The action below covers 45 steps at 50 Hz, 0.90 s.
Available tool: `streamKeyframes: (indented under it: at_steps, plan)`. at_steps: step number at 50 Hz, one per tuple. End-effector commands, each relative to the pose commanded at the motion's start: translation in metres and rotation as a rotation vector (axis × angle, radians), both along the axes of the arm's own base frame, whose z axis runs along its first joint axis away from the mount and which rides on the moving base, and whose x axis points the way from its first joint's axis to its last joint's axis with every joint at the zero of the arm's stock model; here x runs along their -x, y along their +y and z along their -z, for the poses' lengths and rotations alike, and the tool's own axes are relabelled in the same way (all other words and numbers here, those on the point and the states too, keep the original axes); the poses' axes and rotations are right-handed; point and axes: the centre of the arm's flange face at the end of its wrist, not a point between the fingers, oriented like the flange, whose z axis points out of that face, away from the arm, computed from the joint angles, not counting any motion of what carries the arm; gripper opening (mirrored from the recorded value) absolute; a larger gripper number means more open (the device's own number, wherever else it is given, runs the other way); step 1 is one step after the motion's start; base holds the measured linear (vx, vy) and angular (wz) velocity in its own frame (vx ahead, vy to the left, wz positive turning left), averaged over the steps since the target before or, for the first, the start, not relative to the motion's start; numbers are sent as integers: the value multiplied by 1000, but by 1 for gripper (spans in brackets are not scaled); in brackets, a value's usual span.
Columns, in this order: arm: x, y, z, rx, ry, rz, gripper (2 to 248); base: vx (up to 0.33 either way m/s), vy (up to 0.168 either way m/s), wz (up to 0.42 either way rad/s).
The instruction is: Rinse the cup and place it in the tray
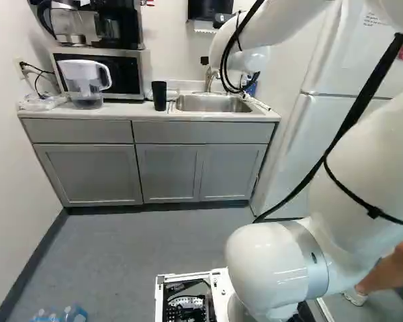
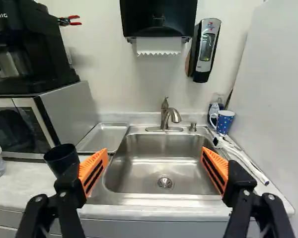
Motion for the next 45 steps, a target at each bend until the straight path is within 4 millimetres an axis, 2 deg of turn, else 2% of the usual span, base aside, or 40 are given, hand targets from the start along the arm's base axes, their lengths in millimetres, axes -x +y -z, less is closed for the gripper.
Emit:
streamKeyframes:
  at_steps: [15, 45]
  plan:
    - [0, 0, 0, 0, 0, 0, 247, 98, -43, 5]
    - [0, 0, 0, 0, 0, 0, 247, 128, -74, 20]
